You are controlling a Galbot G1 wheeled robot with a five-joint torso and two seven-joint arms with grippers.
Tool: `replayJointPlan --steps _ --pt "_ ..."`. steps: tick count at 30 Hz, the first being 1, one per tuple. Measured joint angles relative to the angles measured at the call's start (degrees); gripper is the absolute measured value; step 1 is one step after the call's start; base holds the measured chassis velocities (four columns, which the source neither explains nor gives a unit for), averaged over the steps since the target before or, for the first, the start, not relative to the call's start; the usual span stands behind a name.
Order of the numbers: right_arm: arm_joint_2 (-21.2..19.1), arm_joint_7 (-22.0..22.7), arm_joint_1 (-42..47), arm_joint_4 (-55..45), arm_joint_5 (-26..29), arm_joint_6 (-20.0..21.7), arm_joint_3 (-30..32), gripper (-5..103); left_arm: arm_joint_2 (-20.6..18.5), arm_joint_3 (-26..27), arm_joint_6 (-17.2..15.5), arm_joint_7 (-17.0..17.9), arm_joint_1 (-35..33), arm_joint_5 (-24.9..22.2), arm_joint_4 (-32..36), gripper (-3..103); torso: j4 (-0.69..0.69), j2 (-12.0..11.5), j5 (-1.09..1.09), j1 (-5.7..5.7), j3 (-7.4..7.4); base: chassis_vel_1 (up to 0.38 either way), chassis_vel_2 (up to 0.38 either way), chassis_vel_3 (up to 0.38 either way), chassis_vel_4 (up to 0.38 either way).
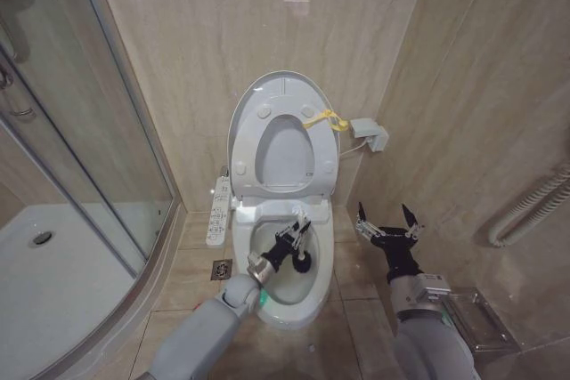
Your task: Open the toilet lid, clean the toilet bowl with a toilet brush, close the toilet lid, and flush.
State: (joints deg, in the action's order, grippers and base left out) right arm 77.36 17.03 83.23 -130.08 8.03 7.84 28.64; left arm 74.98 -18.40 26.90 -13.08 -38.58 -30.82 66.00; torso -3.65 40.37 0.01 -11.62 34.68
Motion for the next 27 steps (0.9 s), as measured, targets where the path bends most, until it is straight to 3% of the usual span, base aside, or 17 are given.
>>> replayJointPlan --steps 7,19,27 --pt "0.0 0.0 0.0 0.0 0.0 0.0 0.0 100 0.14 -1.02 0.63 -1.08 0.49 0.6 -3.5 18 -0.02 0.0 -0.01 0.0 -0.01 0.0 0.0 0.0 0.0" --pt "0.0 0.0 0.0 0.0 0.0 0.0 0.0 100 2.47 -0.91 0.49 -0.81 2.49 0.58 -1.54 18 -0.04 0.0 -0.01 0.0 0.01 0.0 0.0 0.0 0.0" --pt "0.0 0.0 0.0 0.0 0.0 0.0 0.0 100 1.72 -1.86 1.67 -2.27 1.04 1.39 -5.51 18 0.01 0.0 -0.01 0.0 0.0 0.0 0.0 0.0 0.0"
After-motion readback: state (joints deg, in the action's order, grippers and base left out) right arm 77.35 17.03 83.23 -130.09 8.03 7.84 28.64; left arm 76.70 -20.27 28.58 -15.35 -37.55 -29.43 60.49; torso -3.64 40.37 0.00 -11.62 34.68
